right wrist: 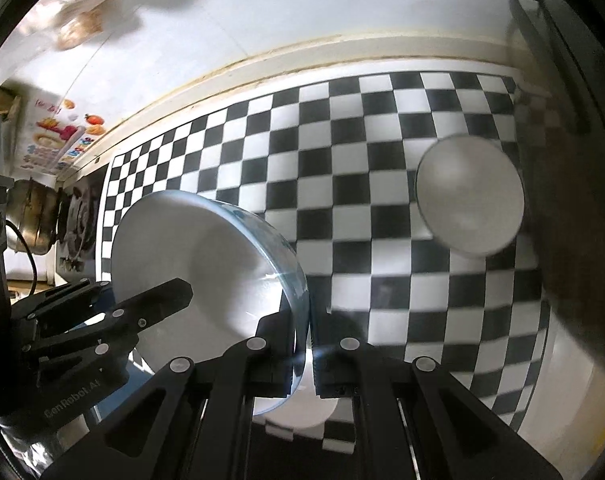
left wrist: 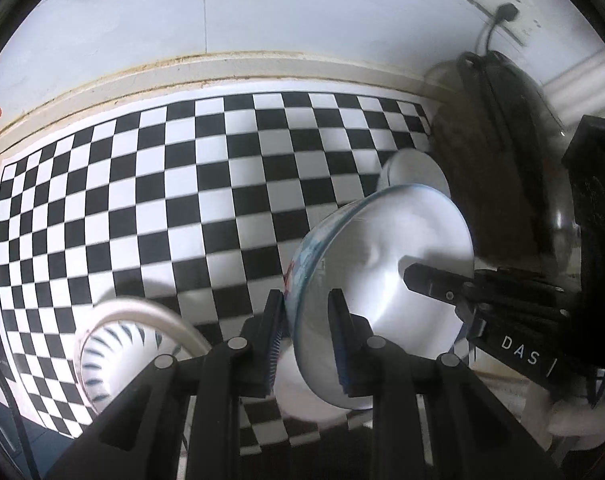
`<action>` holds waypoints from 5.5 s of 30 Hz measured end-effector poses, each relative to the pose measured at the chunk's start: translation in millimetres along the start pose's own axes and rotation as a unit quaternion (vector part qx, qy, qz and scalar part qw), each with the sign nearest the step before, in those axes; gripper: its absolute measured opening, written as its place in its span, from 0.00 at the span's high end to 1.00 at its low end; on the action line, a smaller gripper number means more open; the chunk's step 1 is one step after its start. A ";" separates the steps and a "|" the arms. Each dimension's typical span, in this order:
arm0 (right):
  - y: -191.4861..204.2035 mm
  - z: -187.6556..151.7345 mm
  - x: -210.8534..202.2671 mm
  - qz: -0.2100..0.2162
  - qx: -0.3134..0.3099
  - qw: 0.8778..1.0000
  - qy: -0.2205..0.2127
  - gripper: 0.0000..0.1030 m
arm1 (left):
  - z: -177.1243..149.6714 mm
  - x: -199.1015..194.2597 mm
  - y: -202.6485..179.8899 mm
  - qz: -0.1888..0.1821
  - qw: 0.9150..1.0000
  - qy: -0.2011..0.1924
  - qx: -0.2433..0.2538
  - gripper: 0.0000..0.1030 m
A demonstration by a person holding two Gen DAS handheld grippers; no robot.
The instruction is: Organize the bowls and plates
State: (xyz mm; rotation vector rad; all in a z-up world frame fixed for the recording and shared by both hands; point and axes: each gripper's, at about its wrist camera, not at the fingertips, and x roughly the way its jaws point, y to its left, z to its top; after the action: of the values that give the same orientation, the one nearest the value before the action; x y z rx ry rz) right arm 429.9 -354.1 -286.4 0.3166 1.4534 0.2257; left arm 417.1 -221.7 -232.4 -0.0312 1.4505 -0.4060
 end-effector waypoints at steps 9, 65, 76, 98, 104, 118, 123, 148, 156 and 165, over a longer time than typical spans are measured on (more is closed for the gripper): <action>-0.3 -52.3 11.2 0.004 0.015 1.000 0.016 0.93 | -45.7 13.2 -2.0 -0.004 0.999 0.036 0.015 0.80; -66.2 -73.4 42.1 -0.034 0.094 0.995 0.029 0.78 | -23.3 48.2 -8.3 0.059 0.995 0.069 0.040 0.74; -118.7 -29.9 19.4 -0.093 0.144 0.985 -0.026 0.78 | 96.5 116.2 -71.7 -0.057 0.992 0.110 0.017 0.73; -112.8 11.5 19.6 -0.146 0.120 0.981 -0.037 0.78 | 140.2 208.2 -66.9 0.012 0.988 0.151 0.012 0.88; -99.6 49.0 12.8 -0.138 0.092 0.985 -0.038 0.78 | 138.0 194.0 -23.5 0.032 0.989 0.142 -0.010 0.88; -91.6 132.2 121.1 -0.046 0.076 0.992 0.086 0.78 | 134.4 166.8 50.2 0.016 0.989 0.137 -0.061 0.88; -97.9 132.3 139.2 -0.047 0.076 0.991 0.100 0.91 | 128.1 166.4 54.8 -0.015 0.989 0.134 -0.062 0.88; -61.3 105.2 78.6 -0.030 0.052 0.997 0.054 0.92 | 110.4 94.9 15.6 0.010 0.997 0.070 -0.013 0.88; -44.0 75.0 37.0 -0.019 0.043 0.999 0.027 0.92 | 83.4 50.6 10.1 0.001 0.999 0.050 0.001 0.88; -27.8 20.0 4.0 -0.012 0.035 0.999 0.013 0.92 | 37.2 24.7 4.7 -0.004 0.998 0.052 0.022 0.88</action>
State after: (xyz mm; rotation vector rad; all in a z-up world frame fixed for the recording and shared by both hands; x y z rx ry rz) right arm 449.1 -380.3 -298.1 0.3541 1.4924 0.1611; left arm 455.8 -232.6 -252.3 0.0194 1.5440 -0.4519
